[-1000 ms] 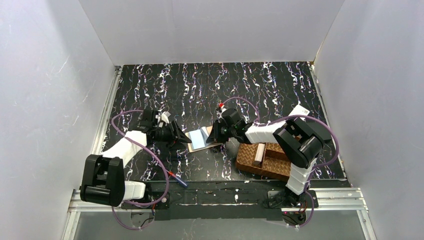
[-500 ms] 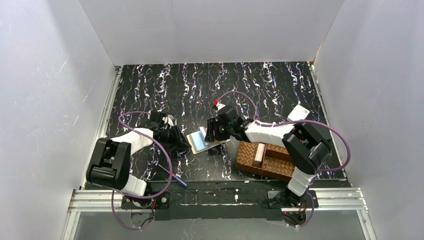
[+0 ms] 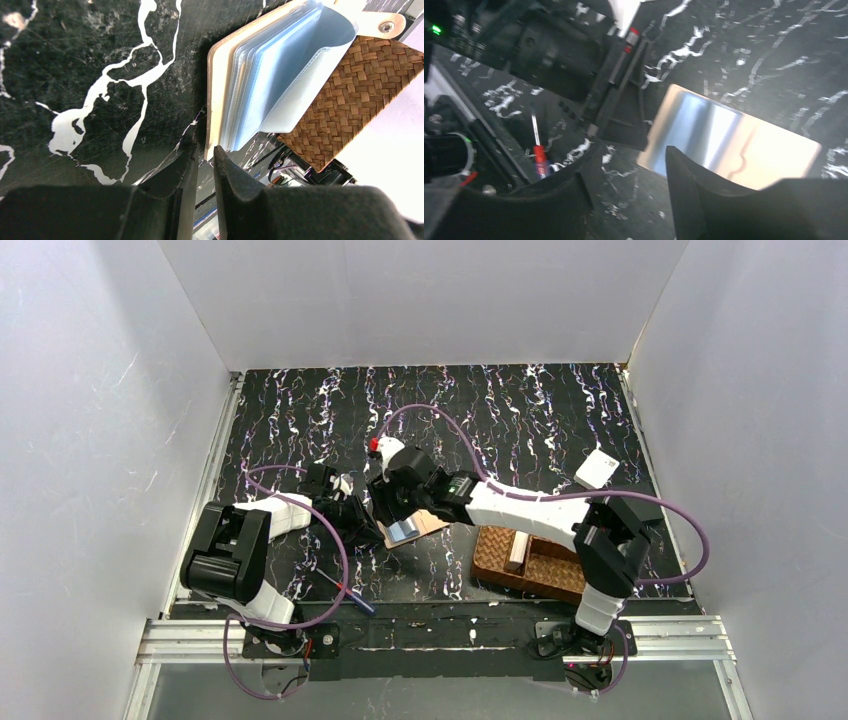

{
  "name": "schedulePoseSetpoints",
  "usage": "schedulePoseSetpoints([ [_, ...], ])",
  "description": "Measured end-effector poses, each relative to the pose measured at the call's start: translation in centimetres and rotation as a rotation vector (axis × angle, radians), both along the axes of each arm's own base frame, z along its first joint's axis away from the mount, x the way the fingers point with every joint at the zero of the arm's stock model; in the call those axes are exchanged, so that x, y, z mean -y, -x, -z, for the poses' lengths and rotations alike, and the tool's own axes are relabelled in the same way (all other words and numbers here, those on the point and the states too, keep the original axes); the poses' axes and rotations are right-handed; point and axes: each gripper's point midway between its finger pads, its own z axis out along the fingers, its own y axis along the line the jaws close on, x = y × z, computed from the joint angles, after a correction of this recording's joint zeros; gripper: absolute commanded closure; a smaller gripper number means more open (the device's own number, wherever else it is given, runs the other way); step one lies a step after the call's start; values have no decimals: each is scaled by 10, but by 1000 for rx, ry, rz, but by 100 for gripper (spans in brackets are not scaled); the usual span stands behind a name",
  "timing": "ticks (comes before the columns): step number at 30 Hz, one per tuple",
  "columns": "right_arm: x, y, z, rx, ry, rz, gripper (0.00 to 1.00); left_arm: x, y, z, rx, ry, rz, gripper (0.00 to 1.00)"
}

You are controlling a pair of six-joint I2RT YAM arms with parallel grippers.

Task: Put the credit cards into the card holder
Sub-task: Turn over the card slot in the card holder.

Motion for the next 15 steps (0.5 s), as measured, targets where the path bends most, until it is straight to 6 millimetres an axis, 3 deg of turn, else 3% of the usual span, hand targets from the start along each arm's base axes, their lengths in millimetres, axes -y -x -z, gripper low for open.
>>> schedulePoseSetpoints([
  [4, -15, 1, 12, -33, -14, -30, 37, 0, 0, 0, -5, 1, 1, 83],
  [10, 1, -9, 66, -48, 137, 2, 32, 0, 1, 0, -9, -3, 4, 83],
  [15, 10, -13, 85, -33, 211, 18, 28, 0, 1, 0, -8, -5, 4, 83],
])
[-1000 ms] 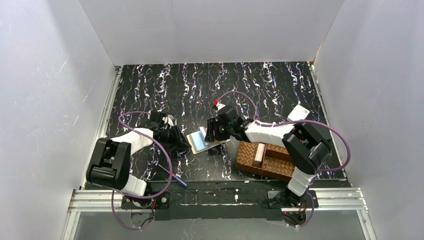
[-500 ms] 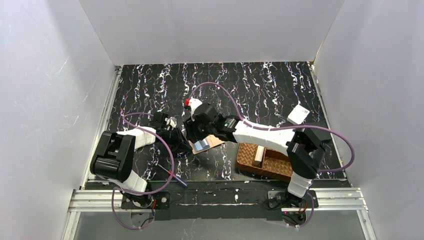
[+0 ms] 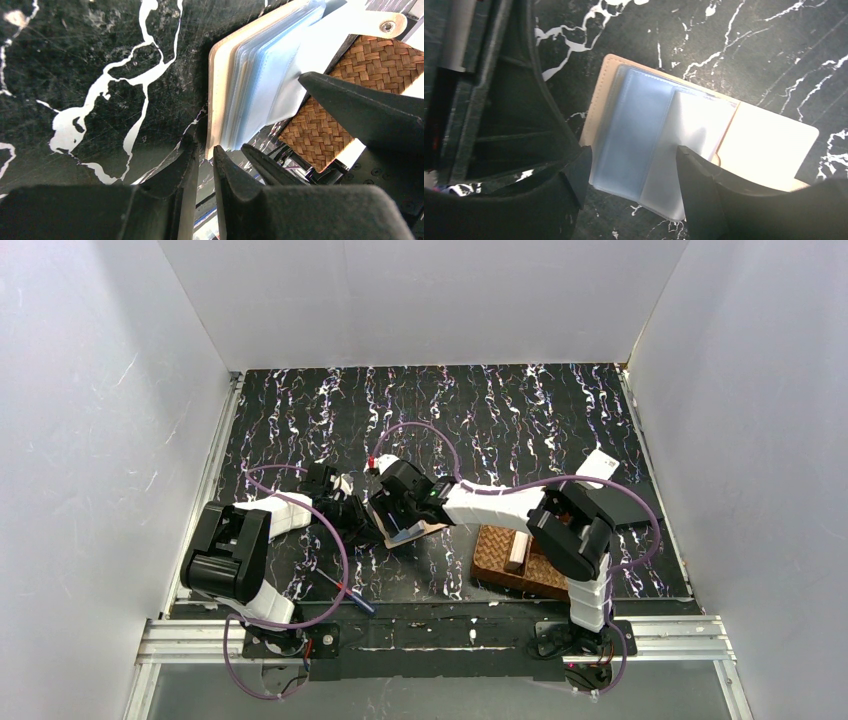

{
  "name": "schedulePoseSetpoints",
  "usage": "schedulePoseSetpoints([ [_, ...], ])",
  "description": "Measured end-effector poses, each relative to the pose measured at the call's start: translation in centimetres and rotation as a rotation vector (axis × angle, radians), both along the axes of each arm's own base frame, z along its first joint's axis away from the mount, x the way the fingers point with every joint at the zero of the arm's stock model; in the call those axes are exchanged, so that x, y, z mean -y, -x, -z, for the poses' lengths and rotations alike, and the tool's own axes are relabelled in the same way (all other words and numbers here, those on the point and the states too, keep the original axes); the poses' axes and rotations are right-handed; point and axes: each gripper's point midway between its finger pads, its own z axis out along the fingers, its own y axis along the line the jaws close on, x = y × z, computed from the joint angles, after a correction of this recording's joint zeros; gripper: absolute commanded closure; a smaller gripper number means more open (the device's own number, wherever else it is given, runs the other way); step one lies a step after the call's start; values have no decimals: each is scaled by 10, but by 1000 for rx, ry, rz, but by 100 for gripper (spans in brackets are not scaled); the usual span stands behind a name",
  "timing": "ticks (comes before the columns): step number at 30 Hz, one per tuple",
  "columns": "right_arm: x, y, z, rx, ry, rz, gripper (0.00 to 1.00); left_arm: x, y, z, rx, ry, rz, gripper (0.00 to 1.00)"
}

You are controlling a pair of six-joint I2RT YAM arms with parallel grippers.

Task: Put the credit cards into the card holder
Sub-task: Turn over the card slot in the card holder.

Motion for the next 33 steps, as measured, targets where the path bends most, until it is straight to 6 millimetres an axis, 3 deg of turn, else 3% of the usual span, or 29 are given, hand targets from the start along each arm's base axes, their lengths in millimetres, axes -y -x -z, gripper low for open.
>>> schedulePoseSetpoints([
  [6, 8, -5, 6, 43, 67, 32, 37, 0, 0, 0, 0, 0, 0, 83],
  [11, 10, -8, 9, 65, 86, 56, 21, 0, 0, 0, 1, -1, 2, 83],
  [33, 1, -4, 13, 34, 15, 35, 7, -2, 2, 0, -2, -8, 6, 84],
])
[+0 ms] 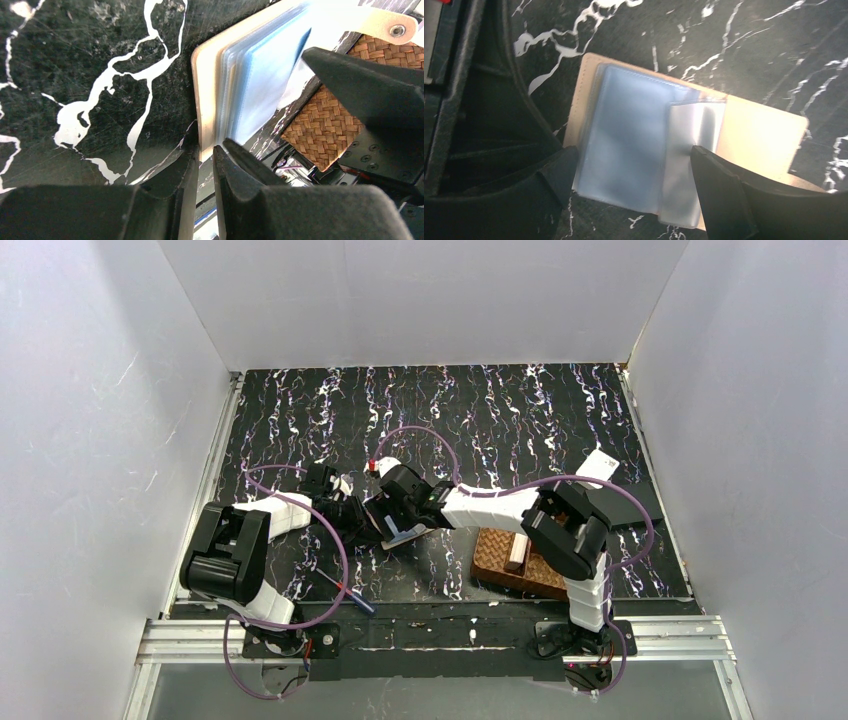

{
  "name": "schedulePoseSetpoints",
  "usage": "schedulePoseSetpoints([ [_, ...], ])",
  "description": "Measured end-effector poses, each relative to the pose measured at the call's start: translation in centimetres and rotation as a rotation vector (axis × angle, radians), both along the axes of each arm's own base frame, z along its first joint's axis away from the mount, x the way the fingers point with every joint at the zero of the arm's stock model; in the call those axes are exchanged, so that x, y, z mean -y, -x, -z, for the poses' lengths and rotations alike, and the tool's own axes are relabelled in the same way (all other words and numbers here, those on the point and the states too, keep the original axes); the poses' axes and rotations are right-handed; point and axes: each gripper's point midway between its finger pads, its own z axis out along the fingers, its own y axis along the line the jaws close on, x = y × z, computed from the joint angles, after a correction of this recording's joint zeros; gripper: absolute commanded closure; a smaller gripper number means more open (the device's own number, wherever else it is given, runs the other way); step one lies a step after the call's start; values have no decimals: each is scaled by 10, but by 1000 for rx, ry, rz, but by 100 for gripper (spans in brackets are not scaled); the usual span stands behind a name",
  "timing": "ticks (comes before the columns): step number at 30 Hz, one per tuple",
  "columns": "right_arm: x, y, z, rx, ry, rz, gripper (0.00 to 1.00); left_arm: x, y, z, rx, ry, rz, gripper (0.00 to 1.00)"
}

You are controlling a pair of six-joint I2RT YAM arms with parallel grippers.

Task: Put the credit cards into the card holder
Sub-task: Turn over the card slot in the card holder.

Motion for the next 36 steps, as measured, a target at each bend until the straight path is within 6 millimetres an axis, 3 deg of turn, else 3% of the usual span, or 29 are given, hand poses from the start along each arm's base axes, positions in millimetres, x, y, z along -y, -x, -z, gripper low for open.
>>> schedulePoseSetpoints([
  [3, -1, 5, 3, -18, -1, -17, 8, 0, 1, 0, 0, -1, 0, 84],
  [7, 2, 5, 6, -6, 17, -7, 19, -1, 2, 0, 1, -6, 1, 84],
  [12, 1, 6, 6, 10, 21, -7, 44, -5, 3, -1, 11, -32, -1, 84],
  [15, 0, 9, -1, -38, -61, -14, 62, -8, 5, -1, 15, -52, 2, 84],
  [18, -5, 8, -14, -110, -188, -22, 65, -10, 7, -4, 20, -63, 1, 83],
  [24, 5, 6, -7, -273, -326, 9, 72, -11, 8, -17, 50, -62, 0, 80],
  [33, 8, 8, -6, -353, -381, 36, 81, -2, -6, -38, 95, -11, 7, 74],
  [36, 9, 7, -7, -363, -388, 39, 83, 3, -13, -45, 108, 23, 4, 76],
])
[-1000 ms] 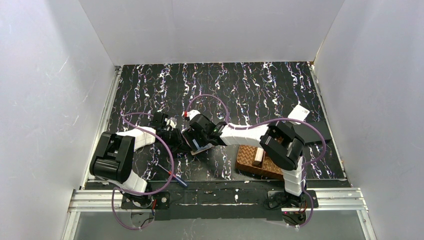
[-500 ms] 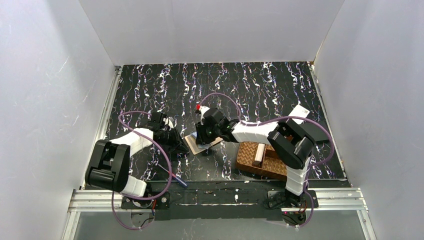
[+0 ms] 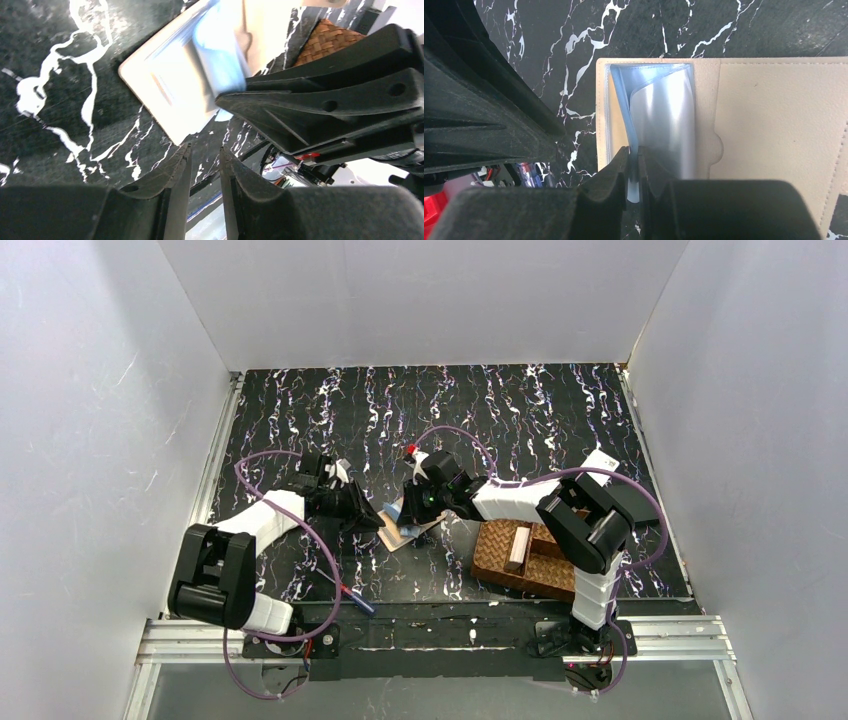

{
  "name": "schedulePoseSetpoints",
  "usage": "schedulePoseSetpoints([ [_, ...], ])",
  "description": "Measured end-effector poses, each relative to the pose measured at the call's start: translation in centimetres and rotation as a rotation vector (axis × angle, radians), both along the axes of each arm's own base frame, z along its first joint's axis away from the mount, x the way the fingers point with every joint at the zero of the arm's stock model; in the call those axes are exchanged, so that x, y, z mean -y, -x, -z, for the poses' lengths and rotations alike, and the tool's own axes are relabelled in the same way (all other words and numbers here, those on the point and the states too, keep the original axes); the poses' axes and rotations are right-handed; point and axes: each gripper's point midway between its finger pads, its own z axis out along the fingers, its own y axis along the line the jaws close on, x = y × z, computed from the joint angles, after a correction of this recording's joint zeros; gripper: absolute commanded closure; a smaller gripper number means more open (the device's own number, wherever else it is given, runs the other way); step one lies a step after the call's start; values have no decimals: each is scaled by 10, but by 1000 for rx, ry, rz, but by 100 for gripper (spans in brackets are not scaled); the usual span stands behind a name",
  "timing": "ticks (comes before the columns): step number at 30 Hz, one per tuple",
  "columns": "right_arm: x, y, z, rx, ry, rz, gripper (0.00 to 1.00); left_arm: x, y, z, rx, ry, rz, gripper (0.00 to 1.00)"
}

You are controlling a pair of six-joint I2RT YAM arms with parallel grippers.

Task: Put the credit cards into the card holder
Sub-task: Turn over the card slot in the card holder.

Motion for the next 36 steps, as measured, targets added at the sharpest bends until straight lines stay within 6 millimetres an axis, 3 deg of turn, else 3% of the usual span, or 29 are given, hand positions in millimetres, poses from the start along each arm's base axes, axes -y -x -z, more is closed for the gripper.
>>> schedulePoseSetpoints([
  [5, 1, -1, -1, -13, -8, 1, 83, 10, -13, -1, -5, 42, -8, 81],
  [10, 2, 0, -1, -26, -8, 3, 82, 20, -24, 12, -36, 45, -7, 89],
  [14, 7, -2, 2, -26, 33, 11, 71, 20, -22, 33, -90, 20, -12, 90],
  [19, 20, -16, -1, 40, 148, 29, 56, 20, -23, 35, -100, 15, -8, 91],
  [24, 45, -41, -5, 181, 308, 67, 47, 19, -23, 36, -92, 0, 6, 91],
  [30, 90, -73, -13, 361, 597, 146, 30, 18, -22, 36, -82, -5, 21, 91],
  [33, 94, -73, -22, 407, 659, 133, 26, 18, -21, 36, -83, -10, 29, 90],
  [36, 86, -60, -30, 432, 666, 88, 30, 17, -21, 36, -82, -14, 35, 90],
])
